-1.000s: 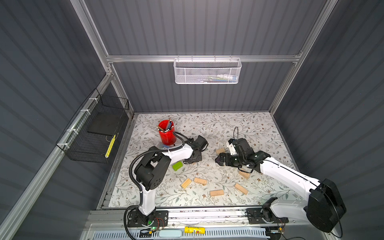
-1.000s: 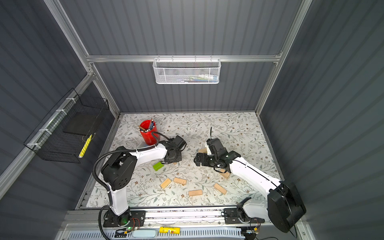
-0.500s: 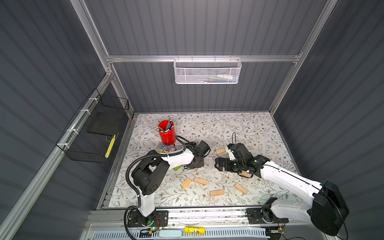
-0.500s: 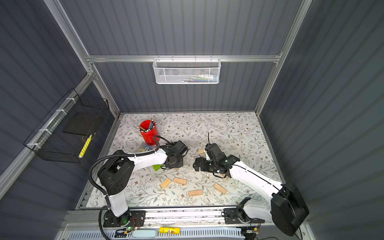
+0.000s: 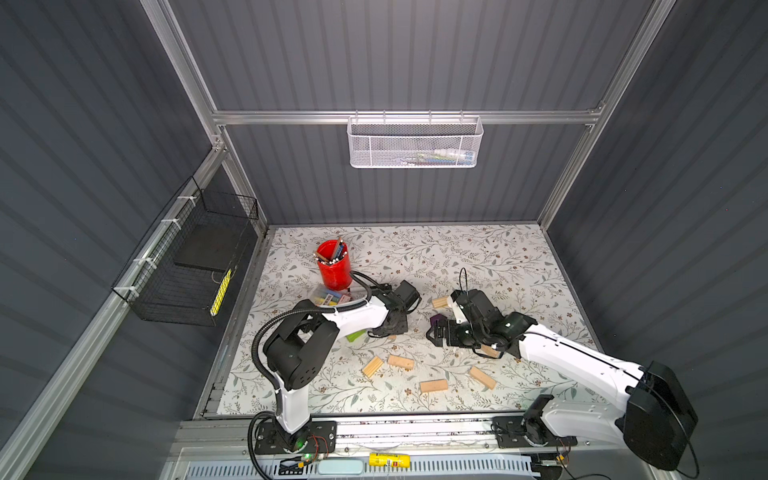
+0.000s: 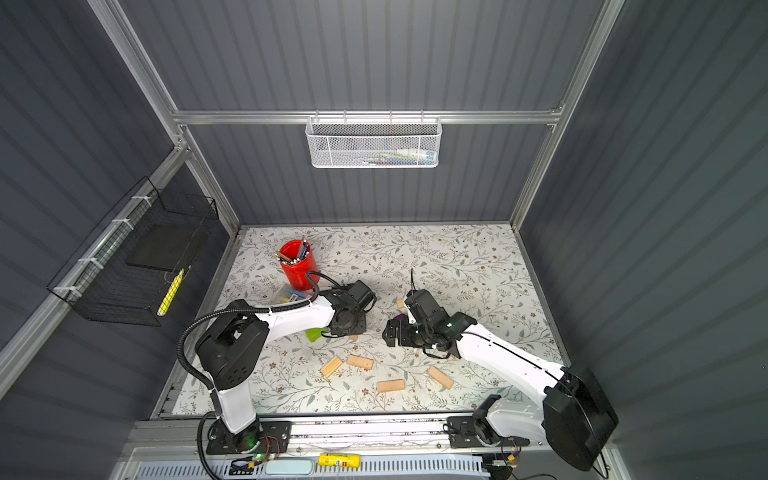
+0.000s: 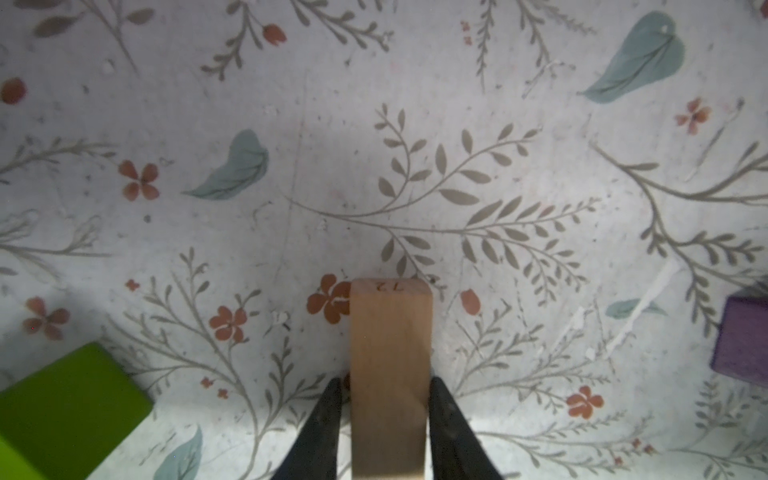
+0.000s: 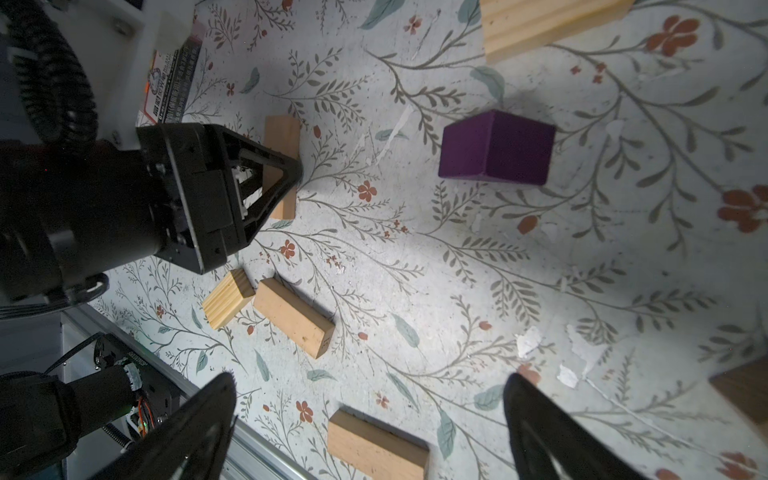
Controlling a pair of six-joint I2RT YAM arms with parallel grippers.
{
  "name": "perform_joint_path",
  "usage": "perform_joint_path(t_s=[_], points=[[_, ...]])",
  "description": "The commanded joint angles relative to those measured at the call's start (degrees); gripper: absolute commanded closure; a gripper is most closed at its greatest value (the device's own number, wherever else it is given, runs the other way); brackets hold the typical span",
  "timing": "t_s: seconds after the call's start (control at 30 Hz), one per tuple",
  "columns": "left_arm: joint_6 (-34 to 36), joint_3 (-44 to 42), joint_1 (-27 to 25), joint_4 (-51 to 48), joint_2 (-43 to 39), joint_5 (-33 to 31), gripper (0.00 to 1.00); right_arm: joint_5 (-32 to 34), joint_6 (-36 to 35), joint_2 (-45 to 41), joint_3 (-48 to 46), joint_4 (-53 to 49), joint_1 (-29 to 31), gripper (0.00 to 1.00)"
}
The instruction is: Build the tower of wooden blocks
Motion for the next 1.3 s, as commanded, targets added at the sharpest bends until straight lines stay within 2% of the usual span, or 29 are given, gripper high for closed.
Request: perform_joint_path(t_s=[0.0,0.13,0.37,0.7,0.73,0.97,1.27], points=[[0.8,1.1,-0.3,-1.7,0.0,-0.5,0.64,1.0,-1.4,-0.2,1.0,-0.9,0.5,0.01],[1.3,1.8,-0.3,-2.5,0.0,-0.4,0.63,1.2,-1.9,-0.7,1.7,-2.0,0.9,0.01],[2.3,2.6,-0.4,-4.6,-4.0,-1.4,0.48,1.9,-3.9,0.0,4.0,-5.1,1.8,0.01],[2.2,-6.8,-0.3,-5.0,-22.7,-5.0,0.41,4.6,-6.9,7.5,11.4,-11.2,9.2,0.01],[2.1,-7.9,-0.3,-5.0,-24.4,-5.1,0.41,7.0,-10.6,8.4,12.2,-11.7,10.1,0.01],[0.4,-15.4,-0.3,-6.3,-38.0,-6.3,0.36,9.5,-14.7,16.7,16.7,-14.0,15.6,0.02],[-1.8,-20.6,-0.3,-9.2,-47.7,-7.4,0.30,10.2,-17.1,26.6,22.1,-14.2,19.9,0.07]])
